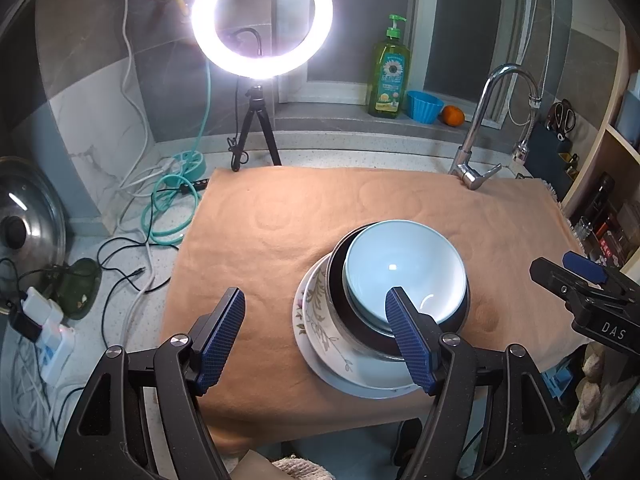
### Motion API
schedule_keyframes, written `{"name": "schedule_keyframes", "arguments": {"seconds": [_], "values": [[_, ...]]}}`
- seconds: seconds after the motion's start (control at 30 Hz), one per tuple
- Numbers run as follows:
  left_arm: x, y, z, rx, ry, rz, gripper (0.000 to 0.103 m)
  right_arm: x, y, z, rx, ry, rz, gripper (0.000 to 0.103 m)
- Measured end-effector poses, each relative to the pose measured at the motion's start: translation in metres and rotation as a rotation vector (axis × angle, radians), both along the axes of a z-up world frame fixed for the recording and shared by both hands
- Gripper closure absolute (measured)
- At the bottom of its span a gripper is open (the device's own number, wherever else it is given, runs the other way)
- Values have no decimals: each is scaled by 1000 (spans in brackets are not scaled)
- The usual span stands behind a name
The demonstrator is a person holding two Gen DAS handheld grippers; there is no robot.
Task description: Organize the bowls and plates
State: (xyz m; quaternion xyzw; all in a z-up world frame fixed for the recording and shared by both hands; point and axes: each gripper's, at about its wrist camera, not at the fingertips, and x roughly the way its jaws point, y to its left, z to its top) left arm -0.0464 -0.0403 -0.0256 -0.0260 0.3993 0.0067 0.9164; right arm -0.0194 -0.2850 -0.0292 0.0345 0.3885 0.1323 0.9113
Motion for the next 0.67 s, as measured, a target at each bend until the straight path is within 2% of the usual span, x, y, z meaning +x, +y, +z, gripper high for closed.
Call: {"name": "schedule_keyframes", "arguments": {"seconds": [0.67], "values": [[3,-1,-3,16,-6,-1,30,3,2,-11,-5,27,0,10]]}}
